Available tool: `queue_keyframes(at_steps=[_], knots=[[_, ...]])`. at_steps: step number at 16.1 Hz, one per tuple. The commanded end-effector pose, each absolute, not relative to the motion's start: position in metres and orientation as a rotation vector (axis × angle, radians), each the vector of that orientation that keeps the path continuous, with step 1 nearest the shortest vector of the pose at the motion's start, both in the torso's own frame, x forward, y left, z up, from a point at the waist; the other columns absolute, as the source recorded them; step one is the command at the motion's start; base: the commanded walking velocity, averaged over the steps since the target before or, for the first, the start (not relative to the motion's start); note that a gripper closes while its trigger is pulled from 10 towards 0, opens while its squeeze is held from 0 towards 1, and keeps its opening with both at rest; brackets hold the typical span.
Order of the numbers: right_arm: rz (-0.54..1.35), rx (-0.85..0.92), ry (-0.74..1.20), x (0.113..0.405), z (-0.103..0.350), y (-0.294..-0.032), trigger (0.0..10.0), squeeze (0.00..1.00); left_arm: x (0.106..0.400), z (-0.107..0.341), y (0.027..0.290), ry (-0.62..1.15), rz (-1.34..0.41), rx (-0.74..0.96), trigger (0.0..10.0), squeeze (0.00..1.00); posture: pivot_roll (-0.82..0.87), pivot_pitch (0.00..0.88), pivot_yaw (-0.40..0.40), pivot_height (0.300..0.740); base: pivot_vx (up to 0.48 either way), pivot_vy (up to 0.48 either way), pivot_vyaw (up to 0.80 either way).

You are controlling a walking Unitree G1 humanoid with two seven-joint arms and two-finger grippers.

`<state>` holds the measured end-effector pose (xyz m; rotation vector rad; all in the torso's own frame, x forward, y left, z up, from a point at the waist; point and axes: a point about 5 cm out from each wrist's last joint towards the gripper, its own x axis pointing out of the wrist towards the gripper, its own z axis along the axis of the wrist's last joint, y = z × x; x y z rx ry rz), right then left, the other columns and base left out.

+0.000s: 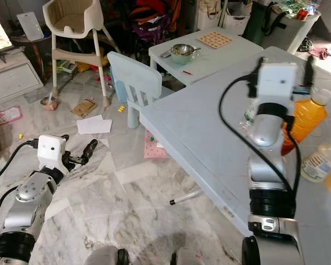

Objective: Restocking fridge

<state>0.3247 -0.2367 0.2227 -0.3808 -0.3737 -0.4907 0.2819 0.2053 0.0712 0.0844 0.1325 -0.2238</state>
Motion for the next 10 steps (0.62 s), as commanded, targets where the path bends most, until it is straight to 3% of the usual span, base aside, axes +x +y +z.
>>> queue_keyframes(at_steps=[1, 3, 10], knots=[[-0.505, -0.360, -0.377, 0.324, 0.226, -0.239, 10.0, 0.00, 0.284, 0.073, 0.207, 0.141, -0.238, 0.102, 10.0, 0.00, 0.02, 0.041, 0.030, 0.740, 0.000, 0.000, -0.80], [-0.495, -0.357, -0.386, 0.326, 0.228, -0.237, 10.0, 0.00, 0.285, 0.073, 0.205, 0.141, -0.246, 0.103, 10.0, 0.00, 0.02, 0.041, 0.031, 0.740, 0.000, 0.000, -0.80], [-0.374, -0.304, -0.407, 0.335, 0.236, -0.225, 10.0, 0.00, 0.283, 0.073, 0.207, 0.140, -0.239, 0.108, 10.0, 0.00, 0.03, 0.044, 0.025, 0.740, 0.000, 0.000, 0.00]])
